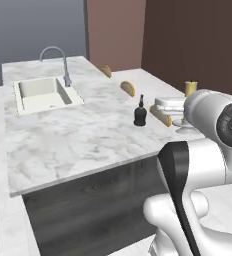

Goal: Get the candle and the liquor from the cabinet and move them to the dining counter.

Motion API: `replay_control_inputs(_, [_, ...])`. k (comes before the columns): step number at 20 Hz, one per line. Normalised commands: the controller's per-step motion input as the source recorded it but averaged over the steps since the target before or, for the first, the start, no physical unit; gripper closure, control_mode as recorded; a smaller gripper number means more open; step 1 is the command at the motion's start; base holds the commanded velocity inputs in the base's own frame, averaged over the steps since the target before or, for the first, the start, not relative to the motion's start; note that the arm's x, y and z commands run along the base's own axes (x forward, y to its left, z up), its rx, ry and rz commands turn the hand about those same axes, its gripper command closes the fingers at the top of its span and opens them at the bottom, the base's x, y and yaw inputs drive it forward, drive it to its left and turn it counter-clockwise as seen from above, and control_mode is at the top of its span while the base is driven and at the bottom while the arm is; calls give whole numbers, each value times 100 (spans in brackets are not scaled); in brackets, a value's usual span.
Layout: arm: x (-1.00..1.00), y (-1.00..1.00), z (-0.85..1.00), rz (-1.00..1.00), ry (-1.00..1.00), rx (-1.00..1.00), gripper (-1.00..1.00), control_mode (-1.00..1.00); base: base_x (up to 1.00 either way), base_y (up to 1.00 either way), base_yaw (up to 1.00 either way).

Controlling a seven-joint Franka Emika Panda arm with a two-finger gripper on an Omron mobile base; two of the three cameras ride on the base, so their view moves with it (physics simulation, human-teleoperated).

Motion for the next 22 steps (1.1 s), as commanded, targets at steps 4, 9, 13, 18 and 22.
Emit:
replay_control_inputs(4, [0,0,0,0,0,0,100,100,1,-83,1])
replay_control_inputs(9, [0,0,0,0,0,0,100,100,5,-81,2])
replay_control_inputs(13, [0,0,0,0,0,0,100,100,7,-80,3])
replay_control_inputs(18, [0,0,0,0,0,0,100,100,11,-78,4])
replay_control_inputs(22, [0,0,0,0,0,0,100,100,13,-74,8])
